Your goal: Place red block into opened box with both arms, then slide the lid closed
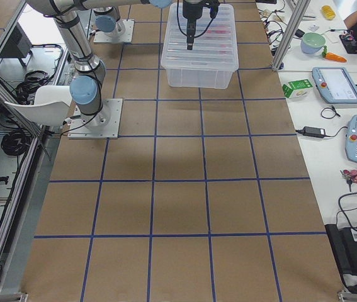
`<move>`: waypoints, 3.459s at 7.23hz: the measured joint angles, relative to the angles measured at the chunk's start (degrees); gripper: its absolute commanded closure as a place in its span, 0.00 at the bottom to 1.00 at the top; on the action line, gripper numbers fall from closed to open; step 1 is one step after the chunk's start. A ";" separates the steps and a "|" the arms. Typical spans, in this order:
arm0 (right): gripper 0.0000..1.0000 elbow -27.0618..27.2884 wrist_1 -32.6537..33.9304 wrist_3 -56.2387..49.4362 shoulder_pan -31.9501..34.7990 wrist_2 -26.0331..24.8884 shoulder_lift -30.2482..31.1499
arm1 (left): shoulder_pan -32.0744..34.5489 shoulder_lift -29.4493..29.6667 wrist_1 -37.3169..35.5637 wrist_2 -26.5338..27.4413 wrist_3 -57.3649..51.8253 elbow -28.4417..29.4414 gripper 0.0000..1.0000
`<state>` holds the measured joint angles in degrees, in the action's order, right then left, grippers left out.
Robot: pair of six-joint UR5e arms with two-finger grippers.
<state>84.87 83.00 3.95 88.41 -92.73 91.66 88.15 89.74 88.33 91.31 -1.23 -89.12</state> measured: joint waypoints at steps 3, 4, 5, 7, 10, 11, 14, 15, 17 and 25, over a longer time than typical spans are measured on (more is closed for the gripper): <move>0.00 0.31 -0.34 -0.69 0.00 0.06 -0.51 | 0.00 0.00 0.00 -0.07 0.00 0.00 0.00; 0.00 0.75 -0.40 -0.88 0.00 0.13 -0.80 | 0.00 0.00 0.00 -0.08 0.00 0.00 0.00; 0.00 1.66 -0.23 -0.92 0.00 0.14 -0.98 | 0.00 0.00 0.00 -0.08 0.00 0.00 0.00; 0.00 5.25 2.47 -0.37 0.30 0.69 -2.22 | 0.00 0.00 0.00 -0.08 0.00 0.00 0.00; 0.00 9.43 11.38 -0.12 1.36 2.74 -7.50 | 0.00 0.00 0.00 -0.08 0.00 0.00 0.00; 0.00 9.75 12.30 -0.10 1.56 4.33 -9.22 | 0.00 0.00 0.00 -0.08 0.00 0.00 0.00; 0.00 10.13 15.53 -0.01 1.67 5.47 -13.90 | 0.00 0.00 0.00 -0.14 0.00 0.00 0.00; 0.00 10.18 16.22 -0.24 1.66 5.37 -14.64 | 0.00 0.00 0.00 -0.16 0.00 0.00 0.00; 0.00 10.17 16.69 -0.75 1.44 4.77 -15.31 | 0.00 0.00 0.00 -0.17 0.00 0.00 0.00; 0.00 9.33 16.49 -1.64 -1.67 -0.84 -15.26 | 0.00 0.00 0.00 -0.17 0.02 0.00 0.00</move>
<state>94.20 99.49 2.32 86.74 -93.57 76.40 88.15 89.73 88.33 91.14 -1.21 -89.12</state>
